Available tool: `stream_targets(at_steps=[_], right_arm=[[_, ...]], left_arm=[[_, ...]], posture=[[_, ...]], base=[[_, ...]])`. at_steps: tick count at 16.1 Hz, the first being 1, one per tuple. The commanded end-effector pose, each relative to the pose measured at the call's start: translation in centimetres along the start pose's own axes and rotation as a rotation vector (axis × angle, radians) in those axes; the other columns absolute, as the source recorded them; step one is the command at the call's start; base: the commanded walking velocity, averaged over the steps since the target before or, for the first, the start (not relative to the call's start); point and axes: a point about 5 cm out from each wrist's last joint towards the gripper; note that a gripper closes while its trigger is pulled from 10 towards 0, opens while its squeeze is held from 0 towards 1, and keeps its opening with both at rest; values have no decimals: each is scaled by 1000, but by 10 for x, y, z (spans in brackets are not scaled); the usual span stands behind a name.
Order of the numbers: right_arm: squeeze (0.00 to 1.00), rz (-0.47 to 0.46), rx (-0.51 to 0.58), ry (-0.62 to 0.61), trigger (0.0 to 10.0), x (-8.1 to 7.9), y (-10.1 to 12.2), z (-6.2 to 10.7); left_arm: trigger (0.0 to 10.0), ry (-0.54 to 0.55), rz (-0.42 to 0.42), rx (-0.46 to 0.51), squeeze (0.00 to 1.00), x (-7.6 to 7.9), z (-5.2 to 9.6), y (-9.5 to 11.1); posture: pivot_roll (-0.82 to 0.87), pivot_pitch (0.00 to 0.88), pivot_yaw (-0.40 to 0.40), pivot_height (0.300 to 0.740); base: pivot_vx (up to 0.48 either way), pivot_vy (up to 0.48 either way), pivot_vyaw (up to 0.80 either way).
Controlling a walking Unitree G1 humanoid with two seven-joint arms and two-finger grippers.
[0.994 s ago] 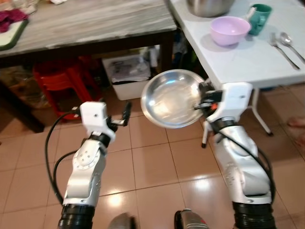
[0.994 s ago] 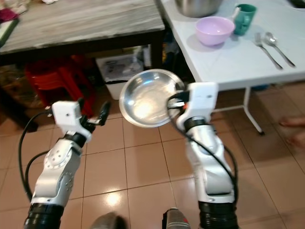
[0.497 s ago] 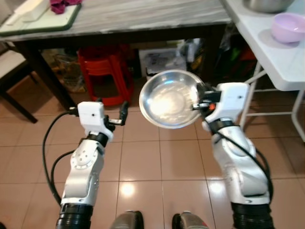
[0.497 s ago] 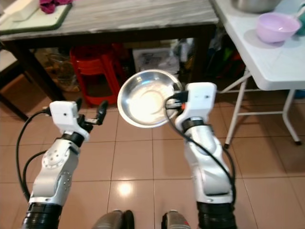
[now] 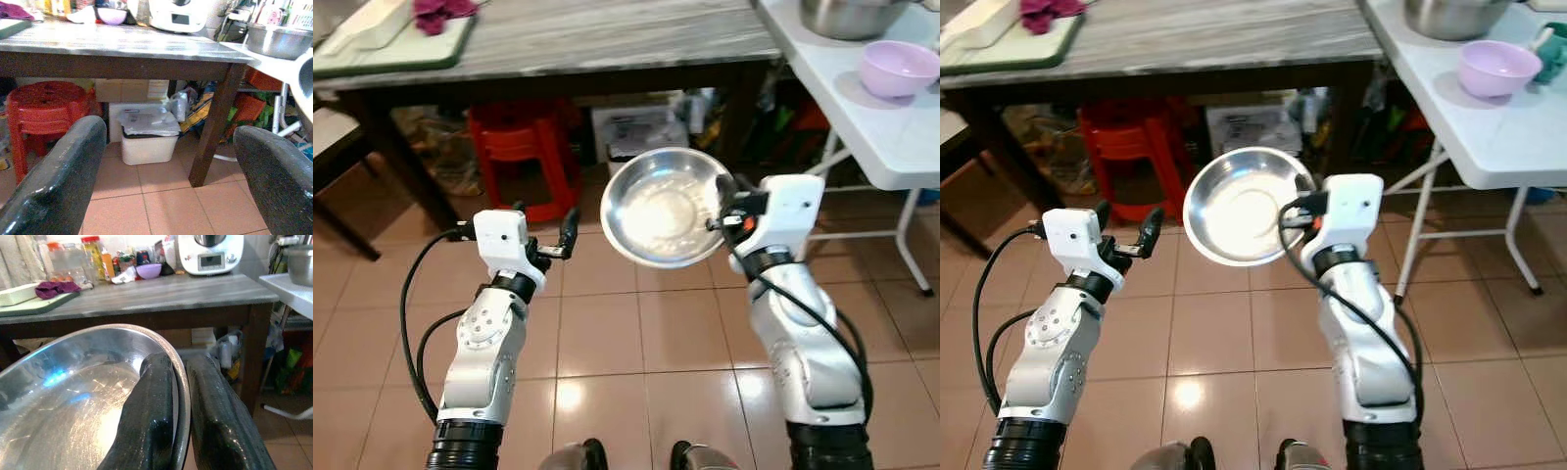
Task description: Setting the table
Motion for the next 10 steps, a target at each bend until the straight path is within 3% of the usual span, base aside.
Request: stream_targets(at_steps=[1,4,10], right_arm=[[0,6,21,-5,10000,3,4,2],[0,9,22,-6,10000,3,4,1],[0,8,22,-7,10000,3,3,1]], left_arm=[[10000,-3,-5,3,0,-1,2,1],[10000,-7,-3,5,0,0,1,2],[10000,-22,11,2,0,5,2,1]], posture=[[-165,201,50,740],[-168,202,53,740],[-168,202,53,740]], base=[[352,0,0],[368,0,0],[375,0,623]])
Point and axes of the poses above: a point about 5 cm out from each wrist's last joint towards the gripper, its own z axis pointing back from the gripper into the wrist, its own y axis along the axis of the wrist's last joint, x = y × z, and after that the axes turned 10 degrees about -z, right-handed
